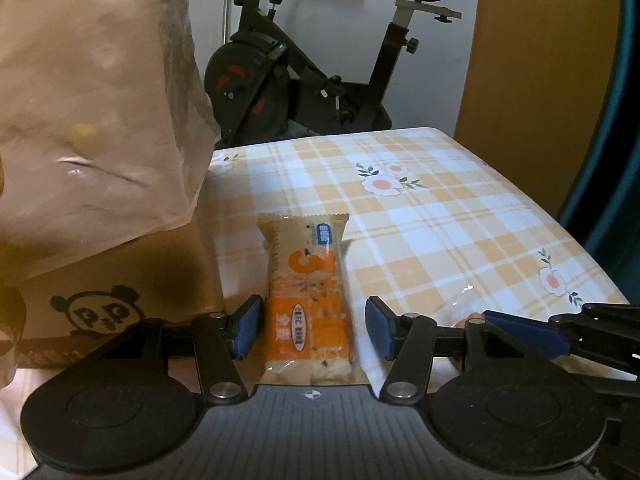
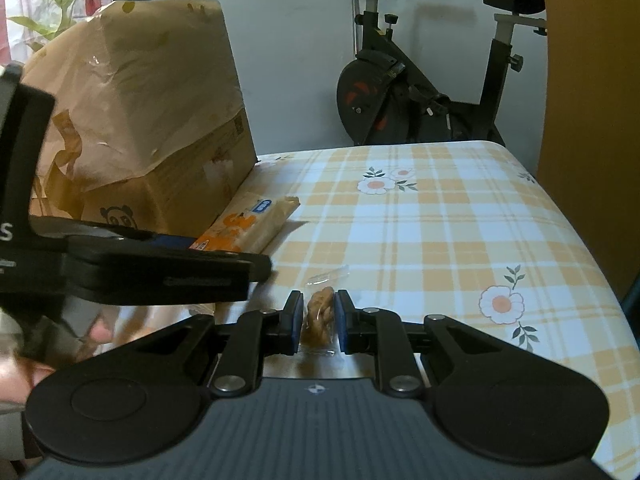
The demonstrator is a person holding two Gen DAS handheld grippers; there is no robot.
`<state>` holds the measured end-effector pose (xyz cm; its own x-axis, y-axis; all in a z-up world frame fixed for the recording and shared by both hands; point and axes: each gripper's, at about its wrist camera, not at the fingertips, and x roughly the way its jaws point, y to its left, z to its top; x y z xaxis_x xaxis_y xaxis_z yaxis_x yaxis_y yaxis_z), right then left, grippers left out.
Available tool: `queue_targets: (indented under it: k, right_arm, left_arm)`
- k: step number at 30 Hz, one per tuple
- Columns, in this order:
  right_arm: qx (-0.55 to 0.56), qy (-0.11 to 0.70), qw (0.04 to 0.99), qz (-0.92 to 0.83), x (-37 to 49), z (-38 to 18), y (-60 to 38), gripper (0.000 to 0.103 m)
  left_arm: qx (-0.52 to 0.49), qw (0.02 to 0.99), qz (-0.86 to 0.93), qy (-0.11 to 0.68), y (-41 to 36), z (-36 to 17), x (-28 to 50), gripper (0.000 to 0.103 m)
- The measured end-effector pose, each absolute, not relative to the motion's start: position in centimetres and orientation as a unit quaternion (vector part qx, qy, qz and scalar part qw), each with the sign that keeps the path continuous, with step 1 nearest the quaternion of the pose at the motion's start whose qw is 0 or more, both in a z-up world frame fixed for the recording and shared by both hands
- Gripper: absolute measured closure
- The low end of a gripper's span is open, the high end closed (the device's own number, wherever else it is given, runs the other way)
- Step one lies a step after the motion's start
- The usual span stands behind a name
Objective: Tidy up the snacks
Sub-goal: 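Grasp small nut packet with right tool while left tool grasps orange bread, then carry bread and nut packet over the box and open both tools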
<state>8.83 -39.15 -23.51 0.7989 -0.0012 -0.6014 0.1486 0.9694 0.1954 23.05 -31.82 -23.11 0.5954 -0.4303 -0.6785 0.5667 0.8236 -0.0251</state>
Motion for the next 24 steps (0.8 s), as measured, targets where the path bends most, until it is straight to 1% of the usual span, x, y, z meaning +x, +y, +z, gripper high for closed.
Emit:
queue_targets:
  k: [1,3,11,24]
  right_arm:
    - [0.117,0.315,0.941,-0.039,8.9,-23.6,-39.2,0.084]
    - [0.118,0.315,0.941,-0.039,8.9,-23.6,-39.2,0.084]
    - [0.115,0.315,0.941,-0.041,8.9,-23.6,-39.1,0.084]
    - [0.099,0.318,0.941,-0.056,8.5,-22.9,-38.4,0.084]
  left_arm:
    - [0.097,0.89,-0.278,0.349,-31.7,-23.2,23.0,0.061]
    - [0.092,0.889,-0.283,0.349,-31.1,-23.1,22.9,0.064]
    - [0.077,0.881,-0.291,0.364,-28.8,-22.9,21.9,0.064]
    - [0.067,0.88,-0.302,0.361,-25.2,-21.4,19.3,0.064]
